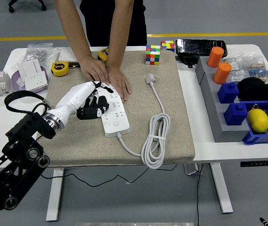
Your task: Pick up the plug,place it near the board,insert it into the board,press the button
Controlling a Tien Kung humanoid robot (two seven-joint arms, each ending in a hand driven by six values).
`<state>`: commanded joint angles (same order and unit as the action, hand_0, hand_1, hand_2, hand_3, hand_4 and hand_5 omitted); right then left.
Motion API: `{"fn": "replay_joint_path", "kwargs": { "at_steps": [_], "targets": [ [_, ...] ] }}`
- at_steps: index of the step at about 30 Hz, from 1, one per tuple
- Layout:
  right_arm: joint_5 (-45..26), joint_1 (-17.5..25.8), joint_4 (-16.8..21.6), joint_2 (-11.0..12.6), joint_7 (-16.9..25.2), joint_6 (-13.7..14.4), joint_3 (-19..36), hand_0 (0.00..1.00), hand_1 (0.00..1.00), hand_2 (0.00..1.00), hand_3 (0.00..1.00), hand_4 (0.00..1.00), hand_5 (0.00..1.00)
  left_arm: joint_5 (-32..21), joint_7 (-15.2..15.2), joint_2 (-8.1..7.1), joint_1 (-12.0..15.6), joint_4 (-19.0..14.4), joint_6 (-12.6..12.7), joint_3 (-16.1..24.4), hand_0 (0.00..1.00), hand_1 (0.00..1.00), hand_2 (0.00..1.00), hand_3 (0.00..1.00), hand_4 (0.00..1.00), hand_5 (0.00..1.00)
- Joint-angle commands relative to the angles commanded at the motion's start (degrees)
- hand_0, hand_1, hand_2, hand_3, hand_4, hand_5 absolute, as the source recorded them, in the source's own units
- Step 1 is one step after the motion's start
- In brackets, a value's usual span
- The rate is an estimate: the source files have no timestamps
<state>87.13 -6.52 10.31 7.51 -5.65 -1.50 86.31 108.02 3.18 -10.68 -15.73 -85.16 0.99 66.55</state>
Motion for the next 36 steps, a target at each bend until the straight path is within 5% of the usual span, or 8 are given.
{"fn": "replay_joint_path", "kwargs": {
  "at_steps": [2,3,8,9,14,15,27,36],
  "targets": [
    [0.04,-0.03,0.00,-0.02,-0.02,0.01,0.06,0.892,0.789,0.760,0.793,0.998,0.998,-4.84,-2.63,0.75,-0.61,1.52,2.36,0.81,0.259,0.187,0.257,0.464,0.917,0.115],
    [0.02,-0.03,0.00,-0.05,-0.03,0.00,0.03,0.892,0.789,0.760,0.794,0.998,0.998,-7.08,-3.45,1.12,-0.87,2.06,2.93,1.12,0.488,0.611,0.557,0.527,0.991,0.188],
    [-0.07,-0.07,0.00,-0.10,-0.05,-0.04,-0.17,0.892,0.789,0.760,0.794,0.998,0.998,-19.37,-6.56,3.50,-3.03,6.12,4.07,1.91,0.488,0.611,0.557,0.527,0.991,0.188],
    [-0.08,-0.11,0.00,-0.10,-0.04,-0.04,-0.21,0.892,0.788,0.760,0.794,0.998,0.998,-21.97,-6.87,3.84,-3.43,6.92,4.04,1.91,0.803,0.875,0.845,0.793,0.998,0.317],
    [0.18,-0.12,0.00,-0.11,-0.09,-0.12,-0.29,0.892,0.788,0.760,0.794,0.998,0.998,-32.88,-7.10,5.05,-5.43,11.17,3.53,1.52,0.803,0.875,0.845,0.793,0.998,0.317],
    [0.23,-0.10,0.00,-0.08,-0.09,-0.13,-0.33,0.891,0.788,0.760,0.794,0.998,0.998,-32.78,-6.79,5.42,-6.23,12.91,3.43,1.40,0.903,0.958,0.935,0.917,0.998,0.345],
    [0.52,-0.15,0.00,0.07,-0.17,-0.19,-0.45,0.892,0.788,0.760,0.793,0.998,0.998,-18.42,-3.39,5.86,-11.64,26.10,1.26,-0.87,0.897,0.937,0.873,0.836,0.998,0.271],
    [0.58,-0.01,0.00,0.07,-0.20,-0.21,-0.45,0.891,0.788,0.760,0.794,0.998,0.998,-4.61,-1.62,5.79,-13.09,30.55,0.48,-0.83,0.880,0.907,0.839,0.803,0.998,0.262]
  ]
}}
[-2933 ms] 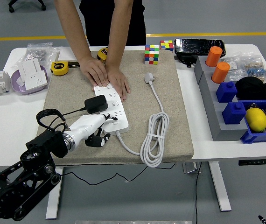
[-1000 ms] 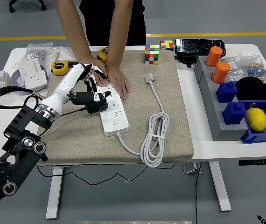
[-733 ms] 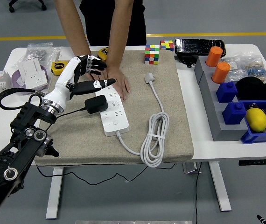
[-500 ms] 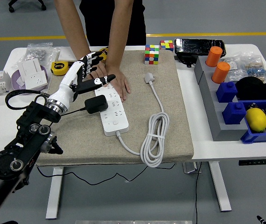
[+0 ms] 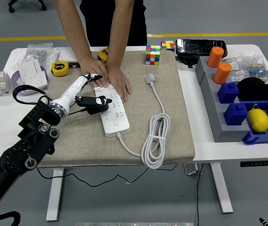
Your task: Pick up the plug,place it near the board,insert it into the board,press the button
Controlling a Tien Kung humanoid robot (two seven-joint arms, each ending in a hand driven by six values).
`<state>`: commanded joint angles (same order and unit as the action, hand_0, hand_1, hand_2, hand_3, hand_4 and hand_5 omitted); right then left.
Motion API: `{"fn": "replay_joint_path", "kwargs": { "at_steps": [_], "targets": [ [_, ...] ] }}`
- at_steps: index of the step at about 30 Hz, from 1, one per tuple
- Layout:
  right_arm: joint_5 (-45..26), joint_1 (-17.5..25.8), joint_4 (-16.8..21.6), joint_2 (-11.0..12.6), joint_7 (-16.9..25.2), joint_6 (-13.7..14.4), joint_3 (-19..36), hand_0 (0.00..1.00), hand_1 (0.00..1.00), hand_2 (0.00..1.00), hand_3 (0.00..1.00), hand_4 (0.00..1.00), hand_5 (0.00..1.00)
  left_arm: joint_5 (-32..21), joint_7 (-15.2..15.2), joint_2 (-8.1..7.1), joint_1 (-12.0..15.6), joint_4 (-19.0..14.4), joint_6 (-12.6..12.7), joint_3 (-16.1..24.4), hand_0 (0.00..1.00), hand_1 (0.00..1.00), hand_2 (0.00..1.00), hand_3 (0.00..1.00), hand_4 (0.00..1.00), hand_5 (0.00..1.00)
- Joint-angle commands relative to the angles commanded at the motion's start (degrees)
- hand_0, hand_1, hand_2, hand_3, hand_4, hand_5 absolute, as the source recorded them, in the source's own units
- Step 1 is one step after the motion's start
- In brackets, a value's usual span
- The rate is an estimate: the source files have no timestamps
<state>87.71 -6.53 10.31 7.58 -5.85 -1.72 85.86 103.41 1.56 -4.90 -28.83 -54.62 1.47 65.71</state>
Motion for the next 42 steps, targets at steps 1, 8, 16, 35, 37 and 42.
{"fn": "replay_joint_path", "kwargs": {
  "at_steps": [1,8,16,35,37,42],
  "targets": [
    [0.04,-0.01,0.00,-0.01,-0.03,0.00,0.06,0.891,0.788,0.760,0.794,0.998,0.998,0.99,0.10,-0.03,-0.06,0.29,-0.02,-0.06,0.880,0.907,0.839,0.803,0.998,0.262],
    [0.01,-0.07,0.00,-0.02,-0.04,0.03,0.21,0.891,0.788,0.760,0.794,0.998,0.998,4.55,0.65,0.06,-0.08,0.55,-0.42,-0.06,0.860,0.872,0.801,0.758,0.998,0.250],
    [-0.14,-0.28,0.00,-0.05,0.01,0.06,0.25,0.891,0.787,0.760,0.794,0.998,0.998,7.30,0.74,0.17,0.00,0.86,0.03,-0.66,0.818,0.818,0.735,0.707,0.998,0.232],
    [-0.04,-0.37,0.00,0.00,0.04,0.08,0.40,0.891,0.788,0.760,0.793,0.998,0.998,11.04,0.69,0.17,0.05,1.66,1.24,-1.07,0.769,0.758,0.660,0.617,0.998,0.200],
    [0.00,-0.34,0.00,0.00,0.04,0.07,0.40,0.891,0.788,0.760,0.793,0.998,0.998,11.07,0.59,0.19,0.05,1.80,1.41,-1.11,0.769,0.758,0.660,0.617,0.998,0.200],
    [0.15,-0.19,0.00,0.00,0.00,0.05,0.45,0.891,0.788,0.760,0.793,0.998,0.998,11.69,0.40,0.06,0.06,2.03,1.56,-1.31,0.763,0.715,0.532,0.559,0.998,0.207]
  ]
}}
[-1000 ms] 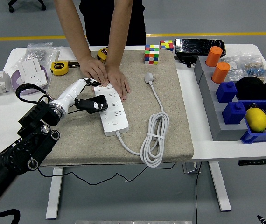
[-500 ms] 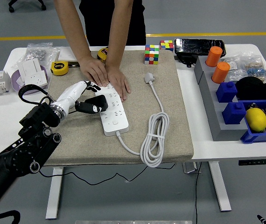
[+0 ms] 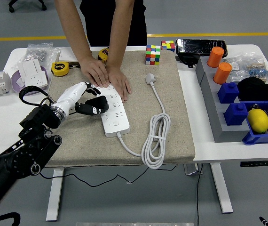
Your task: Pick up the plug,place it near the board,insert it into the board,press the button
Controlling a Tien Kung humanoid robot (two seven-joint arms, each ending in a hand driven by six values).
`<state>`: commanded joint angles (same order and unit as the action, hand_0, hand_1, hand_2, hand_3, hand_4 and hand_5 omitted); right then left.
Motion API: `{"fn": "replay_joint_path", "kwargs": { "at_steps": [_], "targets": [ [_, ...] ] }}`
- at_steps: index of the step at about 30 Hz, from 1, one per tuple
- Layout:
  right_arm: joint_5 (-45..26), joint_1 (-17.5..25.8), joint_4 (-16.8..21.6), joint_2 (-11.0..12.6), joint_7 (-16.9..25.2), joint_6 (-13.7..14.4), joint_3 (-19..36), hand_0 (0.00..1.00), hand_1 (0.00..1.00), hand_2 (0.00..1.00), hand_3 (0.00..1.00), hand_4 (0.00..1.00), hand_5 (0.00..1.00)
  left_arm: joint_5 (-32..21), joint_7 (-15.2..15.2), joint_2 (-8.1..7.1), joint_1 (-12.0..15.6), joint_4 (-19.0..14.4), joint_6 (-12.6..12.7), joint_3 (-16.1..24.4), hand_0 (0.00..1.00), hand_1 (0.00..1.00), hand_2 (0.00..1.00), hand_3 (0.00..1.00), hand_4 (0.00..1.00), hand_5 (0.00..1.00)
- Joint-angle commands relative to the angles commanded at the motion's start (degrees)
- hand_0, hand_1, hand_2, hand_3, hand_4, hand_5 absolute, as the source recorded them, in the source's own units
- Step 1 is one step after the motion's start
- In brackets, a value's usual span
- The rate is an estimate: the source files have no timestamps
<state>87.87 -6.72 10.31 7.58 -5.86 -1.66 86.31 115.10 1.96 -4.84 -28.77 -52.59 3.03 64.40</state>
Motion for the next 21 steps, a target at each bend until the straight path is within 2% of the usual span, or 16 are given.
{"fn": "replay_joint_path", "kwargs": {
  "at_steps": [8,9,14,15,20,21],
  "targets": [
    [-0.04,0.08,0.00,0.06,0.00,-0.01,-0.14,0.891,0.788,0.760,0.793,0.998,0.998,0.37,0.10,0.07,0.12,0.25,-0.08,-0.27,0.761,0.720,0.532,0.557,0.998,0.186],
    [-0.06,0.08,0.00,0.06,0.01,-0.01,-0.15,0.891,0.788,0.761,0.794,0.998,0.998,0.36,0.09,0.08,0.12,0.27,-0.08,-0.28,0.749,0.688,0.477,0.537,0.998,0.187],
    [-0.10,0.07,0.00,0.09,0.02,0.00,-0.23,0.891,0.788,0.761,0.794,0.998,0.998,0.43,-0.03,0.09,0.05,0.53,0.16,-0.40,0.749,0.688,0.477,0.537,0.998,0.187],
    [-0.07,0.08,0.00,0.11,0.00,0.00,-0.21,0.891,0.788,0.760,0.793,0.998,0.998,0.38,-0.10,0.10,0.05,0.54,0.26,-0.42,0.724,0.653,0.428,0.488,0.998,0.203],
    [-0.05,0.16,0.00,0.13,-0.04,0.00,-0.25,0.891,0.788,0.760,0.793,0.998,0.998,0.27,-0.24,0.22,0.06,0.84,0.54,-0.39,0.724,0.653,0.428,0.488,0.998,0.203],
    [-0.06,0.16,0.00,0.12,-0.03,-0.01,-0.29,0.891,0.788,0.760,0.794,0.998,0.998,0.23,-0.24,0.23,0.08,0.93,0.56,-0.38,0.699,0.631,0.414,0.458,0.963,0.227]
  ]
}}
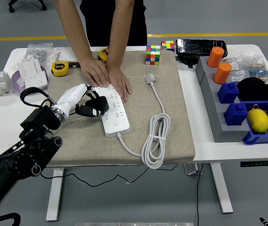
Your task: Pick up the plug,place it near the board,insert it into the board,press the button
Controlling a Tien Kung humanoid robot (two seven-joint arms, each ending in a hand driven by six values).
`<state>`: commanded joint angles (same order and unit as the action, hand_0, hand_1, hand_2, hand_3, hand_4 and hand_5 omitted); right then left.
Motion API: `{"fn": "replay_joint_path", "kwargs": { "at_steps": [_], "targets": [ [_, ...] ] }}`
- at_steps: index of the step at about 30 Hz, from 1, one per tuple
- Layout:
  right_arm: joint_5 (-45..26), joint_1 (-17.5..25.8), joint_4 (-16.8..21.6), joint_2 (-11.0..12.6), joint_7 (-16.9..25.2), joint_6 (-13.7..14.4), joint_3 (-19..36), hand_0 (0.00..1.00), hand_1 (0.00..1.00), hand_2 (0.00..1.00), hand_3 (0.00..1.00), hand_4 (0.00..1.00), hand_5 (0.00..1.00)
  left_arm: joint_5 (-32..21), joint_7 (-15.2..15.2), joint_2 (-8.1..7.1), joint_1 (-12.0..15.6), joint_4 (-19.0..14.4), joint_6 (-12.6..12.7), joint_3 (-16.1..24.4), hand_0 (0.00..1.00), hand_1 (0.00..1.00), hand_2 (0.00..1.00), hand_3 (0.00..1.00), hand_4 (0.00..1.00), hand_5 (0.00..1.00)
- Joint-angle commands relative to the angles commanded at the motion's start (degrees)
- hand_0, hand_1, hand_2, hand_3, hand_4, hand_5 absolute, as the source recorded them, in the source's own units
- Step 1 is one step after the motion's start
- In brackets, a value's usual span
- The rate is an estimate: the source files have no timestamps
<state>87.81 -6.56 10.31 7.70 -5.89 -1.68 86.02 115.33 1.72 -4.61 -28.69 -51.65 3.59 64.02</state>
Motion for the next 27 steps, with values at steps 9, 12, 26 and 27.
{"fn": "replay_joint_path", "kwargs": {
  "at_steps": [9,12,26,27],
  "targets": [
    [-0.09,-0.06,0.00,0.02,0.03,0.04,0.05,0.893,0.788,0.760,0.793,0.998,0.998,0.89,0.13,0.05,-0.07,0.09,0.91,-0.34,0.654,0.589,0.398,0.447,0.819,0.250],
    [-0.17,-0.19,0.00,0.01,0.04,0.05,0.03,0.892,0.788,0.760,0.793,0.998,0.998,1.23,0.06,0.08,-0.23,0.16,1.35,-0.29,0.575,0.518,0.375,0.410,0.674,0.189],
    [-0.33,-0.23,0.00,-0.07,0.08,0.08,0.03,0.893,0.788,0.760,0.794,0.998,0.998,1.84,0.38,-0.09,-0.36,0.45,-0.22,-0.09,0.463,0.399,0.303,0.333,0.589,0.123],
    [-0.34,-0.23,0.00,-0.08,0.08,0.08,0.03,0.893,0.788,0.760,0.794,0.998,0.998,1.92,0.35,-0.10,-0.35,0.44,-0.26,-0.05,0.463,0.399,0.303,0.333,0.589,0.123]
  ]
}}
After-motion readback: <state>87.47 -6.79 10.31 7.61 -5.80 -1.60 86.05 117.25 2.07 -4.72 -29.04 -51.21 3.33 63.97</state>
